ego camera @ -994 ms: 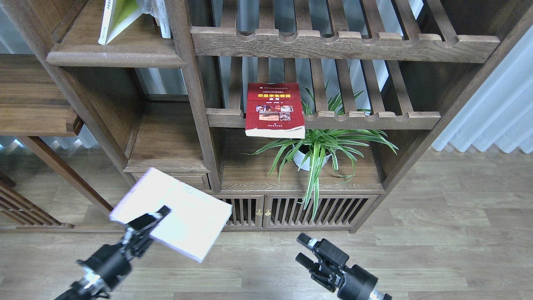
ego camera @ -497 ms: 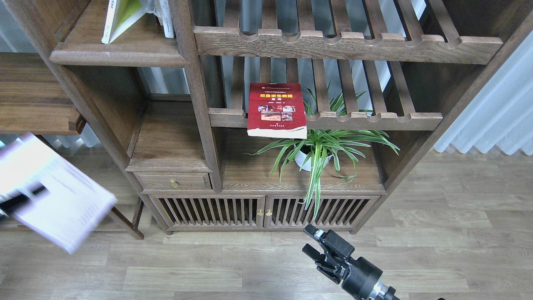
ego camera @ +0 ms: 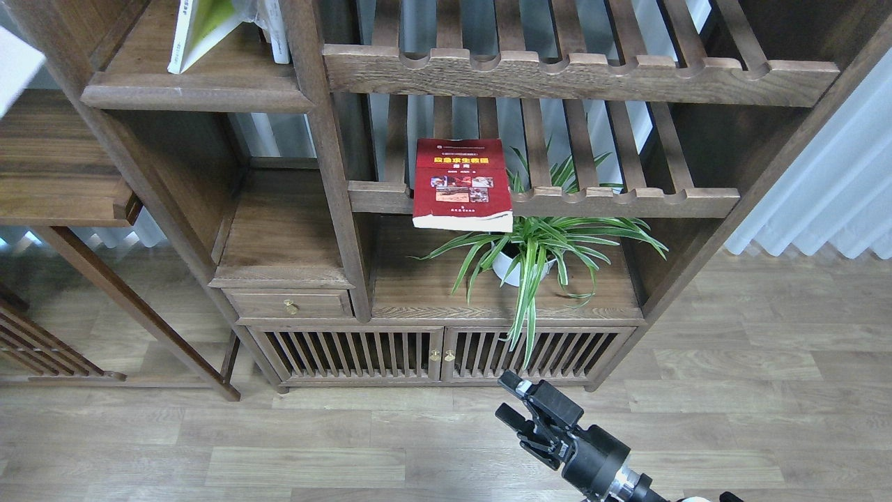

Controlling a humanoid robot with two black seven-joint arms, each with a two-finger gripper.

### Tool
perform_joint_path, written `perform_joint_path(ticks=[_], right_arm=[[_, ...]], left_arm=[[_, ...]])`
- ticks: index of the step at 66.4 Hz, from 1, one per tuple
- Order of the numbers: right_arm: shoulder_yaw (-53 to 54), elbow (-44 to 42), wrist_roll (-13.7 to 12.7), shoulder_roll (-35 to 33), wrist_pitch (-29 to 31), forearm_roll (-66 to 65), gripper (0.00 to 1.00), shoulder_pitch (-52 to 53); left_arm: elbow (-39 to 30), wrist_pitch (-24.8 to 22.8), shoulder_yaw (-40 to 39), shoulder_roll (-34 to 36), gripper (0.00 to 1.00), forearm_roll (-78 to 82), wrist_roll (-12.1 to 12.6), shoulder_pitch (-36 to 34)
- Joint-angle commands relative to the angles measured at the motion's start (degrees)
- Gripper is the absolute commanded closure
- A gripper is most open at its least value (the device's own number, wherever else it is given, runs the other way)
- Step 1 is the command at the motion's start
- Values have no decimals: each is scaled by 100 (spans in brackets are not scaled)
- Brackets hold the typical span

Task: Organize books on shelf

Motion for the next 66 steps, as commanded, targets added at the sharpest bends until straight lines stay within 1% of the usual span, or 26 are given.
perform_joint_path(ticks=[1,6,9,10,11,13,18,19,20,24,29,35,43,54,66], right_arm=[[-23,32,-9,9,-1,-9,1,17],[-23,50,-9,9,-1,-9,1,25],[-23,59,-9,18,-1,-17,1,25],[-23,59,-9,26,-1,-17,1,25],[-23,59,-9,26,-1,-17,1,25],[-23,59,-9,35,-1,-17,1,25],[-14,68,-9,35,-1,-17,1,17],[-14,68,-9,35,-1,-9,1,8],[-5,68,-9,35,-1,-9,1,8],[21,68,-8,35,-1,-9,1,-1],[56,68,0,26,-1,-9,1,-1],[74,68,0,18,-1,-9,1,-1],[74,68,0,35,-1,0,1,25],[65,68,0,44,-1,0,1,25],[48,68,0,62,-1,0,1,25]], left_arm=[[352,1,907,-98,95,456,290,-1645],[423,1,1574,-204,95,693,316,-2445],[440,1,1874,-230,95,772,316,-2762],[467,1,2093,-230,95,825,325,-3007],[484,1,2147,-230,95,851,325,-3079],[545,1,2454,-248,95,983,325,-3455],[651,1,2797,-318,95,1203,325,-3905],[799,1,3042,-457,95,1403,325,-4254],[870,1,3122,-537,95,1475,325,-4379],[994,1,3237,-687,95,1625,334,-4564],[1310,1,3325,-994,95,1967,351,-4802],[1574,1,3325,-1364,95,2302,404,-4934],[1837,1,3325,-1759,95,2600,404,-5039],[2084,1,3317,-2067,95,2820,404,-5092],[2496,1,3317,-2480,95,3242,404,-5373]])
